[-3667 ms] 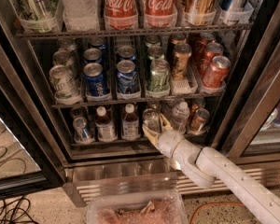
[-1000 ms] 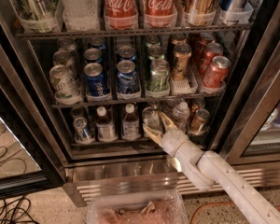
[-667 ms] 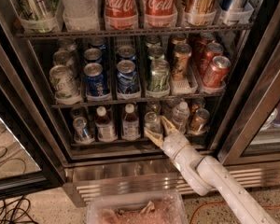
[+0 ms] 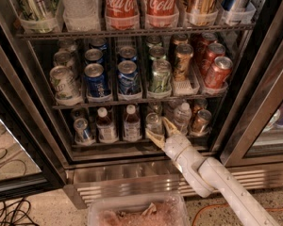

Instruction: Pick 7up can from bottom shelf of fridge

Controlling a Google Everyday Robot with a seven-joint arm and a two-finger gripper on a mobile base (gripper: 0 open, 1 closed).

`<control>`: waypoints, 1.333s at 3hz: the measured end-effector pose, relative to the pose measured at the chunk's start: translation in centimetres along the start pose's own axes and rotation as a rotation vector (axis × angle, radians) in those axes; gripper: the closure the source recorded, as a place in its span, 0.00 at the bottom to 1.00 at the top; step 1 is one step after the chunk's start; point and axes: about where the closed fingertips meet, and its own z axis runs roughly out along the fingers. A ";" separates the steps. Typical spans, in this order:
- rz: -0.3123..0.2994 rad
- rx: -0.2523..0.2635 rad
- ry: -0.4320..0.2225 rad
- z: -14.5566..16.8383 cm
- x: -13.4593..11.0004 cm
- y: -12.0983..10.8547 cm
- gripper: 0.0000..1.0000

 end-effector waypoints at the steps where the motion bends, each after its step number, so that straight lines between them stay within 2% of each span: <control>1: 0.000 0.000 0.000 0.0 0.0 0.0 0.60; 3: 0.000 0.000 0.000 0.0 0.0 0.0 0.13; 4: 0.001 -0.007 -0.017 0.7 -0.1 0.5 0.10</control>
Offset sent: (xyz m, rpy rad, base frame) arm 0.0000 0.0000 0.0000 0.0000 0.0000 0.0000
